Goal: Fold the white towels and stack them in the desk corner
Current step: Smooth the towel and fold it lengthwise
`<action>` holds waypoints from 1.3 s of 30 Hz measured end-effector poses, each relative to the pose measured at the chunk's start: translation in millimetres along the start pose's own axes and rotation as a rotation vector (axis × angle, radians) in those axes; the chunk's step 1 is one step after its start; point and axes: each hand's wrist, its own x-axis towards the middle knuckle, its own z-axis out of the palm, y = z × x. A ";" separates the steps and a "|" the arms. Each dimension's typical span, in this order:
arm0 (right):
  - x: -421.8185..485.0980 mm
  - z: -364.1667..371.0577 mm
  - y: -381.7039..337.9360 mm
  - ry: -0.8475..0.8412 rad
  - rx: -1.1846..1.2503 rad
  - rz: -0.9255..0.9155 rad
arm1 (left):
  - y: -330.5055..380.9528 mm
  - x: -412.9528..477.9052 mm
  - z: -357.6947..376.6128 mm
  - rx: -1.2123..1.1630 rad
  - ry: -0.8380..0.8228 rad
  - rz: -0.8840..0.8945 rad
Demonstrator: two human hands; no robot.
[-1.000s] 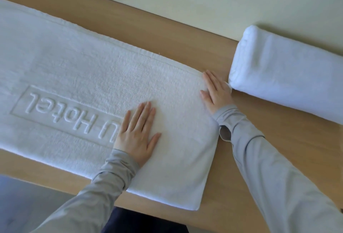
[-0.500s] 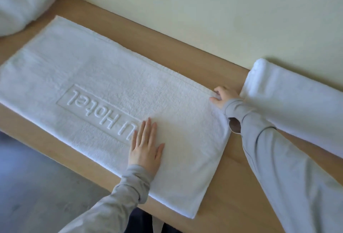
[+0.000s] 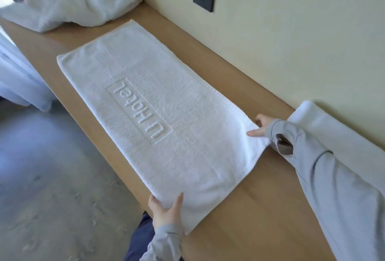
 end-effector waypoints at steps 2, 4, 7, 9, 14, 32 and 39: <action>-7.5 4.5 8.0 0.058 0.043 -0.055 | -0.2 -5.4 1.5 0.009 0.008 -0.002; -14.3 7.7 16.7 0.140 0.131 -0.141 | 3.3 -11.0 -1.0 -0.001 0.031 0.029; -28.5 5.6 23.8 0.240 0.337 -0.256 | 11.3 -19.1 -11.2 -0.106 0.029 0.098; -38.9 0.6 21.8 0.236 0.542 -0.300 | 21.7 -26.2 -20.6 -0.172 0.001 0.138; -54.8 -22.1 2.8 0.173 0.989 -0.397 | 55.9 -43.8 -46.4 -0.059 -0.076 0.507; -21.1 -94.9 -164.6 0.628 0.922 -0.665 | 232.7 55.5 -135.7 0.152 -0.052 0.913; 47.3 -124.5 -307.1 0.915 0.551 -0.635 | 340.1 170.4 -181.3 0.101 -0.263 0.898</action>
